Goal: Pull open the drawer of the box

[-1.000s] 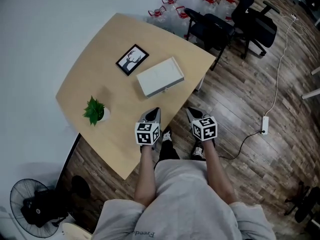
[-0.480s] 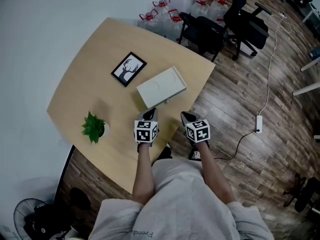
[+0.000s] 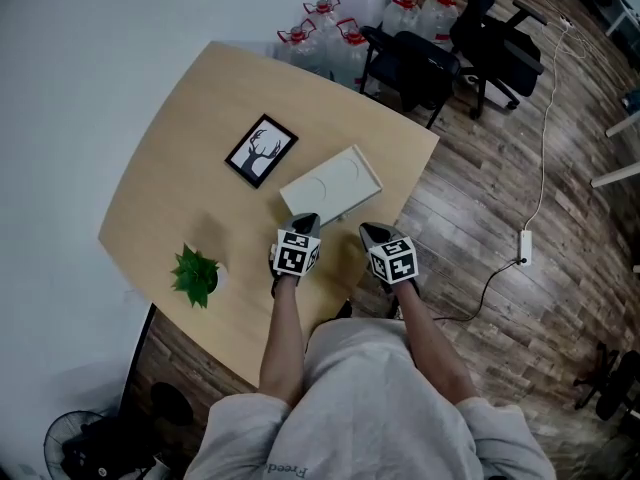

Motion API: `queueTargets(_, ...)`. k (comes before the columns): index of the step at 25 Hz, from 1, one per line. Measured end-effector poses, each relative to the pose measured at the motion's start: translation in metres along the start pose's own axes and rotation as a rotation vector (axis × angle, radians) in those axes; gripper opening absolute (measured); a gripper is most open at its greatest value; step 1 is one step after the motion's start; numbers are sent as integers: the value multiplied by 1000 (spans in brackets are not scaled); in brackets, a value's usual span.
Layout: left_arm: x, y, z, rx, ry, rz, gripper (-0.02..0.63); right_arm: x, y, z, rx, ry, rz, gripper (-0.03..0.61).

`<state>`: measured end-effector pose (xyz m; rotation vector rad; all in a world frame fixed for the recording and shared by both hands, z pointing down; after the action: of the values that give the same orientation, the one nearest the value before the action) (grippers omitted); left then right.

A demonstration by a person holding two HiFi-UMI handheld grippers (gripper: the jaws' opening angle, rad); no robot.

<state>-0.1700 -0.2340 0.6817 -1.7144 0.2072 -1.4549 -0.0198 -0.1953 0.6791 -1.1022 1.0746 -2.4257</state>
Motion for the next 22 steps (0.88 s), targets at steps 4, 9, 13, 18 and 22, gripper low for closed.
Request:
queueTargets(4,1,-2,-3,-64,-53,6,52,18,1,1,-1,24,-19,2)
queueTargets(9,2,-2,-2,-62,-79,-7,52,35,-1,4,-12,33,-53,3)
queueTargets(13,2,-2,-2,-59,-87,-12,52,46,-1,4,-22,44,-83,38)
queueTargets(18,3,-2,-2,-59,-95,-6,52,57,-3,5,-26,37,-118,60)
queueTargets(22,2,-3,-4,-69,-93,3,52,63,-3,5,-29,31,-134,74)
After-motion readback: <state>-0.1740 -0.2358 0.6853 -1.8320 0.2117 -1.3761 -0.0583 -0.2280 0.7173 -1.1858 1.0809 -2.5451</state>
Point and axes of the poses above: the fingertips, and each gripper's own axes: x forward along the fingers, z to its right, y out of its top, the point moved 3 cm from there along -x, backward along the fingers, and after that the axes turned 9 degrees about y, right-handed, at the moved point
